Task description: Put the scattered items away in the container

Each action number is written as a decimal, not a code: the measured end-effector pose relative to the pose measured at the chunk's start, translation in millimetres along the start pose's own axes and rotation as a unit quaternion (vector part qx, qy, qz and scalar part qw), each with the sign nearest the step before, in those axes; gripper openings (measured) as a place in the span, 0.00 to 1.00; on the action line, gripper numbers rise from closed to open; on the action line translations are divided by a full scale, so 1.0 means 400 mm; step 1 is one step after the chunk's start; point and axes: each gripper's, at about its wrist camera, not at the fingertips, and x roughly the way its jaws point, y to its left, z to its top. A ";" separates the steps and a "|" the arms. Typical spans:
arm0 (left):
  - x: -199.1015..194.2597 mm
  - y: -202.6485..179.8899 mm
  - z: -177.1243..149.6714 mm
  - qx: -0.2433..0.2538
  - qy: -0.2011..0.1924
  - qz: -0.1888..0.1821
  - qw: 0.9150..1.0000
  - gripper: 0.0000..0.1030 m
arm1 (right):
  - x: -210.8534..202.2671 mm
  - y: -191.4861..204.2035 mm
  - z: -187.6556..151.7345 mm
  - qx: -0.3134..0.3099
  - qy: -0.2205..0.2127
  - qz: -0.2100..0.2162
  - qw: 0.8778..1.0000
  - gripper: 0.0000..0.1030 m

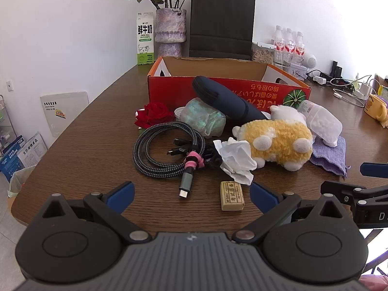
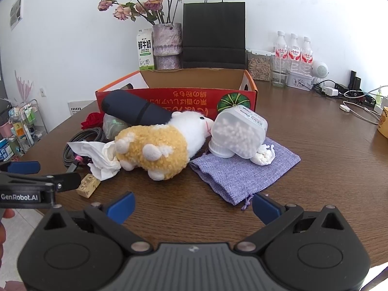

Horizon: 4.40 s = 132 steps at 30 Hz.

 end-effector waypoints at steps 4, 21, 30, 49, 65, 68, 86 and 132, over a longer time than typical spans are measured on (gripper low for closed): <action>0.002 -0.002 -0.001 0.000 0.001 0.000 1.000 1.00 | -0.002 0.001 0.001 0.000 0.000 -0.001 1.000 1.00; 0.012 -0.019 0.000 0.007 0.008 -0.027 1.000 0.79 | 0.000 -0.015 -0.006 0.005 0.009 -0.006 1.000 1.00; 0.032 -0.047 0.001 0.021 0.022 -0.049 0.998 0.45 | 0.006 -0.026 -0.010 0.011 0.016 -0.008 1.000 1.00; 0.007 -0.015 0.009 0.004 -0.010 -0.043 0.999 0.20 | 0.018 0.004 0.003 -0.004 0.017 0.007 1.000 1.00; 0.007 0.072 0.035 -0.026 -0.034 -0.013 0.999 0.21 | 0.045 0.049 0.115 -0.019 -0.019 0.007 1.000 1.00; 0.014 0.082 0.047 -0.027 -0.035 -0.011 0.999 0.21 | 0.059 0.045 0.148 -0.005 -0.018 0.007 1.000 1.00; 0.051 0.124 0.067 -0.036 -0.033 -0.023 0.999 0.21 | 0.221 0.010 0.217 0.097 0.051 -0.008 0.994 0.68; 0.066 0.068 0.361 -0.047 -0.167 -0.034 0.984 0.21 | 0.156 -0.056 0.424 0.090 -0.192 0.029 0.977 0.42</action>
